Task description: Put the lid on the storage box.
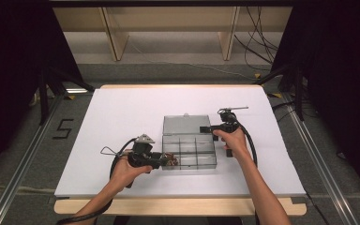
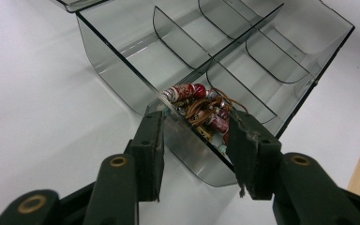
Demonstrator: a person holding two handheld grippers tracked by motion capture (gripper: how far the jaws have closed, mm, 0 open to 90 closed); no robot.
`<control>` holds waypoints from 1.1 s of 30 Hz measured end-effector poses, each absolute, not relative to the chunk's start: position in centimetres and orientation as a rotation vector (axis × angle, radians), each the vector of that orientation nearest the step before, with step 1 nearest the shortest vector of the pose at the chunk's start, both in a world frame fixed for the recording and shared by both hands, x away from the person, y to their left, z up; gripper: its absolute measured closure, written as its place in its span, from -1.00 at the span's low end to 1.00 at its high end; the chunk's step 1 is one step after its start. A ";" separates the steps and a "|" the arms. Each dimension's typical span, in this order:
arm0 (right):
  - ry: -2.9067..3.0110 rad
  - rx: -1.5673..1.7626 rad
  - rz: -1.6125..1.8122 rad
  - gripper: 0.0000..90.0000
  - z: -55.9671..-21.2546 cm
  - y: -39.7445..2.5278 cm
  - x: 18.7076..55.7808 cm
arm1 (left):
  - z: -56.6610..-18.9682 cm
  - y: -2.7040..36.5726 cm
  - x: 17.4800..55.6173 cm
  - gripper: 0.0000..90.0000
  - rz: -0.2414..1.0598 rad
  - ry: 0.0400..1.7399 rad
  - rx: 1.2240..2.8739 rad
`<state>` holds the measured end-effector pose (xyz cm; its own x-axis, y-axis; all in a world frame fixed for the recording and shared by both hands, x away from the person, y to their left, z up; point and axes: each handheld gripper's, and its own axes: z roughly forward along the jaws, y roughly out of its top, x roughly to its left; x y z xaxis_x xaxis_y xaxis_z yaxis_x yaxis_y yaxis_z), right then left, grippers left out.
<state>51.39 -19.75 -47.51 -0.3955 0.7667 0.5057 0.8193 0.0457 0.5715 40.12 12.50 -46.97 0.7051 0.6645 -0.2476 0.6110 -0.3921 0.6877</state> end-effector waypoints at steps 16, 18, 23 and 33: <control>-2.209 -1.672 -1.303 -0.16 -48.0 -19.8 51.9 | -46.9 12.5 40.1 0.25 0.084 0.974 2.113; -2.191 -1.665 -1.308 -0.13 -48.1 -20.0 51.9 | -47.0 12.4 40.1 0.25 0.086 0.977 2.110; -2.188 -1.652 -1.342 0.00 -48.1 -20.1 52.0 | -47.0 12.3 40.1 0.25 0.086 0.985 2.098; -2.167 -1.681 -1.429 0.32 -47.4 -20.5 51.7 | -46.9 12.4 40.1 0.25 0.093 0.965 2.131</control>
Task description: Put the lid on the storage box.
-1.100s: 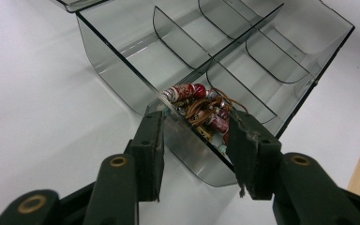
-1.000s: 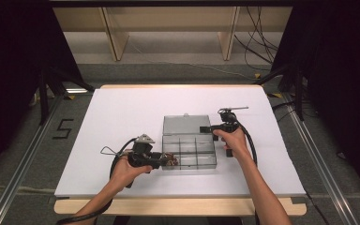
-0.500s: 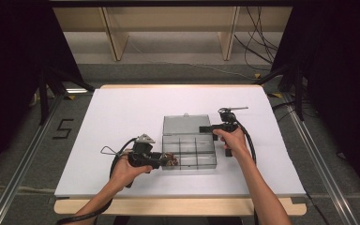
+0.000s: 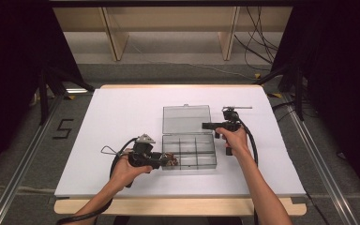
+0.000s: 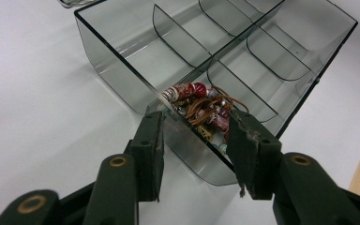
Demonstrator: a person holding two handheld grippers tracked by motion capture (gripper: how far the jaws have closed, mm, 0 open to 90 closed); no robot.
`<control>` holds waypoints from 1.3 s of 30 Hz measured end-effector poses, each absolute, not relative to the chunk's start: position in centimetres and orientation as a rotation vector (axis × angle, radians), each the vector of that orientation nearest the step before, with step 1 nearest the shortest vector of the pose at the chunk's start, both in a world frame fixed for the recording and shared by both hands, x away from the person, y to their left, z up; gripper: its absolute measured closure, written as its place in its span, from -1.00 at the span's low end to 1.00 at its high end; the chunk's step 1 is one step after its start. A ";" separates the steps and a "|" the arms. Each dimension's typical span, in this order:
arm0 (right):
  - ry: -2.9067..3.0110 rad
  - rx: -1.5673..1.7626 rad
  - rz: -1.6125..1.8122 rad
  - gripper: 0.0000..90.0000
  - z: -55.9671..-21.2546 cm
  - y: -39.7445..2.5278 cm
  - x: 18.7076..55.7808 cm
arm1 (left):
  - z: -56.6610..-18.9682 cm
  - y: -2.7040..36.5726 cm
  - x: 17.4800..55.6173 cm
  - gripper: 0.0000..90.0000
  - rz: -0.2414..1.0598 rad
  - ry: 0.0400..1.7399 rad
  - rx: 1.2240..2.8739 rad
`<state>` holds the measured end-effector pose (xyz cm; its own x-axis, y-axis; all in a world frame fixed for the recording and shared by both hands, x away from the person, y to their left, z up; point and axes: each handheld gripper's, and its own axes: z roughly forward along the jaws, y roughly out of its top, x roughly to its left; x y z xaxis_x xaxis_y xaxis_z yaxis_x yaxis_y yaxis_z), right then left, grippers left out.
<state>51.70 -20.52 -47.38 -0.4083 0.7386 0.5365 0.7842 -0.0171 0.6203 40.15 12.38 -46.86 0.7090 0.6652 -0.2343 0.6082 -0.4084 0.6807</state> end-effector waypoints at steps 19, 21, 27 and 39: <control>-2.137 -1.659 -1.630 0.63 -46.4 -21.3 51.6 | -46.8 12.2 40.1 0.26 0.108 0.957 2.145; -2.129 -1.658 -1.645 0.65 -46.1 -21.3 51.5 | -46.8 12.2 40.2 0.26 0.107 0.958 2.144; -2.149 -1.641 -1.687 0.68 -45.7 -21.4 51.3 | -46.7 12.2 40.1 0.26 0.109 0.960 2.145; -2.165 -1.621 -1.724 0.68 -44.7 -21.7 50.8 | -46.7 12.2 40.1 0.29 0.108 0.956 2.144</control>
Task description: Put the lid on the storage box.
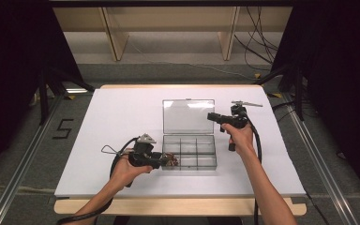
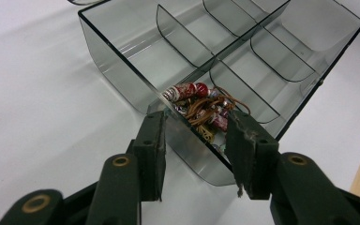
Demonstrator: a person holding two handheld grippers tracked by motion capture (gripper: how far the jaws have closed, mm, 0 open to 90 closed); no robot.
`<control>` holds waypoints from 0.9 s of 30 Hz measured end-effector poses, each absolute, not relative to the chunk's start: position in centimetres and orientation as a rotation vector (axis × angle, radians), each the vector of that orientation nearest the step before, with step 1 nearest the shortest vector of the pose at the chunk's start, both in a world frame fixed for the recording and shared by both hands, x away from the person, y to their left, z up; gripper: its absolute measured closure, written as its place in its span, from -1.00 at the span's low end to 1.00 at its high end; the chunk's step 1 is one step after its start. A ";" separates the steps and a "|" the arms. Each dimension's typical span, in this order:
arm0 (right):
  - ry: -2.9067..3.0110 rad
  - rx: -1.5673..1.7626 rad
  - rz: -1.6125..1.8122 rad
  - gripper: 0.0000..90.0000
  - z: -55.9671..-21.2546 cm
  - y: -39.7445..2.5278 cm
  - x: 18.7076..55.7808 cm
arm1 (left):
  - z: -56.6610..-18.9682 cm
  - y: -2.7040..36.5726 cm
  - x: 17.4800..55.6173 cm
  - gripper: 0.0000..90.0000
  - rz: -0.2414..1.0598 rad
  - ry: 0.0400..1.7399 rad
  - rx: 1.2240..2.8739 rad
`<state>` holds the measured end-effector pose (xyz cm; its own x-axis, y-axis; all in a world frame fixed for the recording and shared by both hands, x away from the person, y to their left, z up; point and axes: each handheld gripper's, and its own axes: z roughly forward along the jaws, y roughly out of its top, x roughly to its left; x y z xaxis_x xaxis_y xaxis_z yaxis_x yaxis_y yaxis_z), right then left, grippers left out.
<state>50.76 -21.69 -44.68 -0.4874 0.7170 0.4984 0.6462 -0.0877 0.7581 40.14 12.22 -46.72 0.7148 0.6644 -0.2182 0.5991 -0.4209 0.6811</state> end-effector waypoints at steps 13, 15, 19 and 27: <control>2.071 1.440 1.587 0.68 -42.4 -21.3 50.6 | -46.6 12.3 40.1 0.29 0.108 0.949 2.146; 2.074 1.415 1.583 0.67 -42.2 -21.3 50.6 | -46.6 12.3 40.0 0.29 0.111 0.948 2.143; 2.073 1.374 1.550 0.68 -41.7 -21.2 50.5 | -46.6 12.3 40.0 0.30 0.111 0.952 2.137; 2.062 1.367 1.557 0.67 -40.9 -21.0 49.9 | -46.6 12.3 40.0 0.29 0.112 0.951 2.135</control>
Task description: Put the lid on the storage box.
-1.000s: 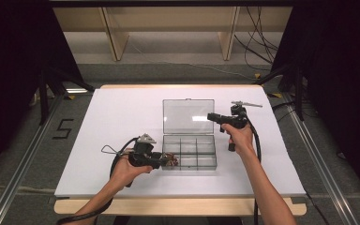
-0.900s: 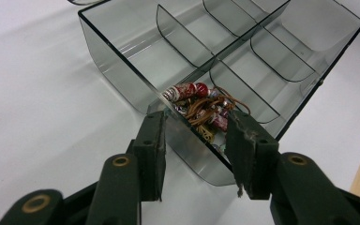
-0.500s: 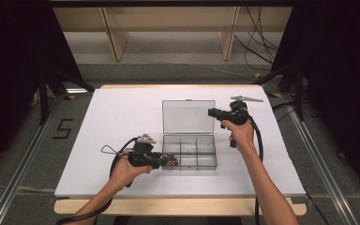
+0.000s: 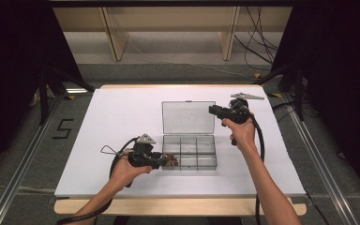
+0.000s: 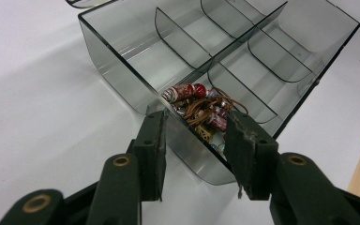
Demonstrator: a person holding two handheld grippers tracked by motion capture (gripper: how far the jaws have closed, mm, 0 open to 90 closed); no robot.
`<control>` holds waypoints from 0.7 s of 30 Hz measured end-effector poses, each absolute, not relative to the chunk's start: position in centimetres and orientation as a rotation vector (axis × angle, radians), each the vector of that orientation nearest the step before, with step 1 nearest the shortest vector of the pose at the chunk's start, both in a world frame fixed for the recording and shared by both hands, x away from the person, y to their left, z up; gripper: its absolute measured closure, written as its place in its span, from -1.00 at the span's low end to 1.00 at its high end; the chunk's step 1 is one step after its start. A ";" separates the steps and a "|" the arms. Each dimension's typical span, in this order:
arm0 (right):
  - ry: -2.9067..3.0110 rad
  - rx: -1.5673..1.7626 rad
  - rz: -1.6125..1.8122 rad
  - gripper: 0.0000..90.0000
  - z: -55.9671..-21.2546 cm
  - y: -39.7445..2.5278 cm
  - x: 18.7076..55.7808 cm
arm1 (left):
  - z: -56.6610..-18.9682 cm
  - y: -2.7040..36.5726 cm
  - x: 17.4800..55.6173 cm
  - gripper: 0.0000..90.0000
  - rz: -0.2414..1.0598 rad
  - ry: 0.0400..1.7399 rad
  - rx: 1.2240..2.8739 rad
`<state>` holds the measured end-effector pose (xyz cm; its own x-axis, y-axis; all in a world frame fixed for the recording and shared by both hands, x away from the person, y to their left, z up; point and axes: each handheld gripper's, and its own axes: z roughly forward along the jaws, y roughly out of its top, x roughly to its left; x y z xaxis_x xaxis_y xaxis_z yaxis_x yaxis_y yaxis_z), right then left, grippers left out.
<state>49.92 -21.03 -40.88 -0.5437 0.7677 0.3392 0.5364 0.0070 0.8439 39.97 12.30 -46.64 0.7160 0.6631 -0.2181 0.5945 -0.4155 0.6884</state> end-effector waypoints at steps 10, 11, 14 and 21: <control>2.047 1.264 1.546 0.69 -40.2 -21.1 48.9 | -46.7 12.2 39.9 0.28 0.125 0.954 2.124; 2.039 1.297 1.546 0.69 -40.0 -21.0 48.6 | -46.7 12.2 39.9 0.28 0.125 0.954 2.122; 2.042 1.259 1.525 0.70 -39.9 -21.0 48.4 | -46.7 12.3 39.9 0.28 0.120 0.947 2.129; 2.028 1.186 1.507 0.74 -39.9 -21.1 47.9 | -46.7 12.2 39.8 0.26 0.128 0.951 2.115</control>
<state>47.92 -21.11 -39.88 -0.5892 0.7839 0.1959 0.4137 0.0844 0.9065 39.80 12.19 -46.73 0.7127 0.6679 -0.2143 0.5872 -0.4009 0.7032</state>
